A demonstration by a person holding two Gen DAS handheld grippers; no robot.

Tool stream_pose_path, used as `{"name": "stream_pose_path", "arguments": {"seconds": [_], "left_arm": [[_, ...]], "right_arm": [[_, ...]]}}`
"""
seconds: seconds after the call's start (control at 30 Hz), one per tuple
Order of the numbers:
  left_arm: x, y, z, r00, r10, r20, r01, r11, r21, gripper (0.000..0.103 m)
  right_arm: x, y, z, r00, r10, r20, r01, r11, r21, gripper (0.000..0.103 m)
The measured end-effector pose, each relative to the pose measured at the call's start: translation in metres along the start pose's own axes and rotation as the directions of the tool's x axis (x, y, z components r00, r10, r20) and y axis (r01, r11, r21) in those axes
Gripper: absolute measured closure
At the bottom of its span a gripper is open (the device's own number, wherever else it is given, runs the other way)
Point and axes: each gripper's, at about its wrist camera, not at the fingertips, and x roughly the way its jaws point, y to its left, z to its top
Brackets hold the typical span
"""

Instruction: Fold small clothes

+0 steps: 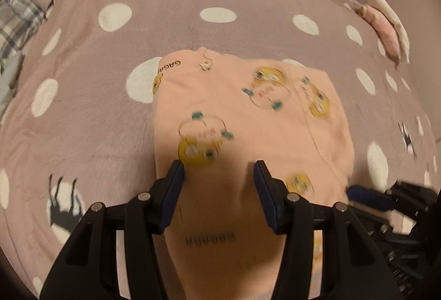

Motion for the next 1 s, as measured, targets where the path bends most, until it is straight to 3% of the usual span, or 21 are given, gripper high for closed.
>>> {"name": "stream_pose_path", "arguments": {"seconds": [0.27,0.5,0.8,0.87,0.93,1.0], "left_arm": [[-0.005,-0.018,-0.045,0.996,0.077,0.041,-0.081,0.992,0.102,0.046],[-0.018,-0.01,-0.064,0.998,0.045,0.041,-0.047,0.998,0.047,0.046],[-0.039,-0.017,-0.09,0.997,0.069,0.018,-0.069,0.997,0.031,0.045],[-0.056,-0.023,-0.095,0.995,0.085,0.047,-0.087,0.996,0.032,0.04],[-0.072,-0.028,-0.099,0.991,0.1,0.083,-0.103,0.994,0.032,0.021],[-0.089,-0.033,-0.1,0.986,0.111,0.126,-0.116,0.993,0.032,0.013]], "right_arm": [[0.018,0.005,-0.023,0.998,-0.03,-0.048,0.029,0.999,-0.018,0.077],[0.008,0.013,-0.026,0.998,-0.037,-0.041,0.036,0.999,-0.024,0.077],[-0.01,0.021,-0.035,0.997,-0.051,-0.053,0.05,0.999,-0.01,0.077],[-0.026,0.025,-0.038,0.998,-0.051,-0.026,0.051,0.999,-0.006,0.076],[-0.043,0.027,-0.042,0.999,-0.055,0.002,0.055,0.998,0.006,0.072],[-0.058,0.028,-0.045,0.998,-0.059,0.027,0.058,0.998,0.018,0.06]]}}
